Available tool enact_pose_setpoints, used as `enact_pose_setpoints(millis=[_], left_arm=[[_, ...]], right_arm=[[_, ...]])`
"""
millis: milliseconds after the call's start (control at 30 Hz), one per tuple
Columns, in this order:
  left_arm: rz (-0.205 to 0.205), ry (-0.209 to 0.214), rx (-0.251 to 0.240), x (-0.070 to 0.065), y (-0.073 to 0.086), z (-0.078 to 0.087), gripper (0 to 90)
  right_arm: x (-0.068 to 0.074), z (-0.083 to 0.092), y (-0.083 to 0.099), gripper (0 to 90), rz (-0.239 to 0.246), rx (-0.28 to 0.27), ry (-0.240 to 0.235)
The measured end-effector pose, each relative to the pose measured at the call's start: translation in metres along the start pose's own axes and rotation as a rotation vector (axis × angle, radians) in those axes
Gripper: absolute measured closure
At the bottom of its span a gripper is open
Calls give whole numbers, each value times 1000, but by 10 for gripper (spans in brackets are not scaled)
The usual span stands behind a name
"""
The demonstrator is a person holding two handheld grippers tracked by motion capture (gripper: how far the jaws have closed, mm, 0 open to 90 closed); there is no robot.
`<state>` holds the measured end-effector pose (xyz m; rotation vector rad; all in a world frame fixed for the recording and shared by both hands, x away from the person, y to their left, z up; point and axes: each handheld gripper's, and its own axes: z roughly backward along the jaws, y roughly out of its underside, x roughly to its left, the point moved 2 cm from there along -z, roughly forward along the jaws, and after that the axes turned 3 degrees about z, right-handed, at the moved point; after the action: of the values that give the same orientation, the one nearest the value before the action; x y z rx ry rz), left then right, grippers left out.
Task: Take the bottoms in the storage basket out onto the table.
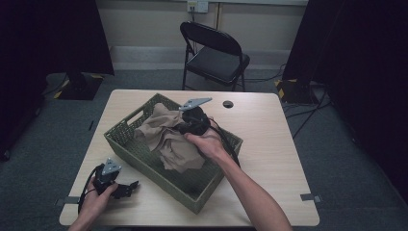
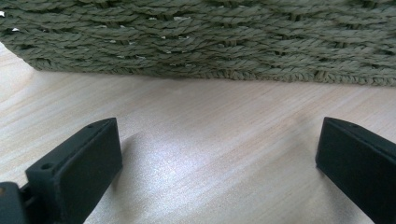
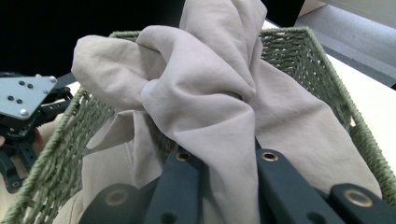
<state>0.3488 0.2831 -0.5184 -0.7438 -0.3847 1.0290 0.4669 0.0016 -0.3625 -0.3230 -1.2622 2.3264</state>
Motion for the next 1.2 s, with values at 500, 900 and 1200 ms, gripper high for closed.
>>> enact_pose_setpoints(millis=[500,900,1200], left_arm=[[0,0,0,0,0,0,0],[0,0,0,0,0,0,0],[0,0,0,0,0,0,0]], right_arm=[[4,24,-21,844,0,-68,-5],[2,44,-38,844,7,-108,-8],[-3,64,-54,844,6,-148,4]])
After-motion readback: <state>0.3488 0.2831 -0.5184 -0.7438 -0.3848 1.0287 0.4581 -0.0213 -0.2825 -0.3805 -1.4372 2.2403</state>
